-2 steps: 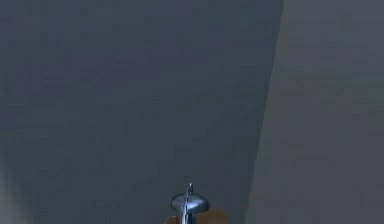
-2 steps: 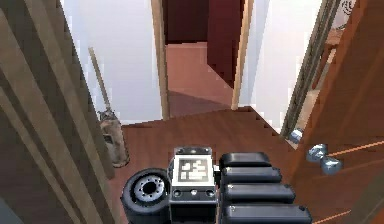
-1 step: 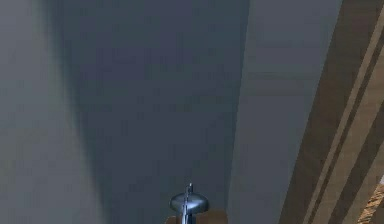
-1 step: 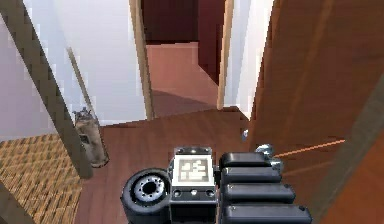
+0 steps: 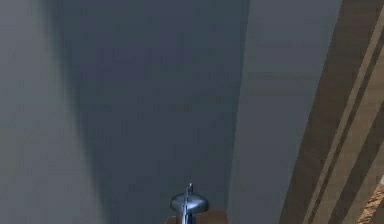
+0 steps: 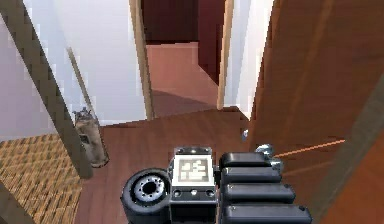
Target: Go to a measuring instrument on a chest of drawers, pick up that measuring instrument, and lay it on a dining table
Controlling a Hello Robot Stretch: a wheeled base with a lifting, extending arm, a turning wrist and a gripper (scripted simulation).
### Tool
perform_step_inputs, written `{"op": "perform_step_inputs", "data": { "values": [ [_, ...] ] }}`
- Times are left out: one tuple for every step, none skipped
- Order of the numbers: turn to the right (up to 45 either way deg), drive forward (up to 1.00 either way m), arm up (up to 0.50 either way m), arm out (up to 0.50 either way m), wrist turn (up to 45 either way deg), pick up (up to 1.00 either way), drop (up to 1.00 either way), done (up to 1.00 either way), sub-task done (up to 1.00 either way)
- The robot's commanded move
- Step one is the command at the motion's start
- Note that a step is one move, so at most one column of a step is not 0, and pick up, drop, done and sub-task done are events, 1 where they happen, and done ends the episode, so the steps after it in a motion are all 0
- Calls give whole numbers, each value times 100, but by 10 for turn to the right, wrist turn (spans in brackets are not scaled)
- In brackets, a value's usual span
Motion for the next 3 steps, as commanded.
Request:
{"op": "perform_step_inputs", "data": {
  "values": [
    [-450,0,0,0,0,0,0,0,0],
    [450,0,0,0,0,0,0,0,0],
    [240,0,0,0,0,0,0,0,0]
  ]
}}
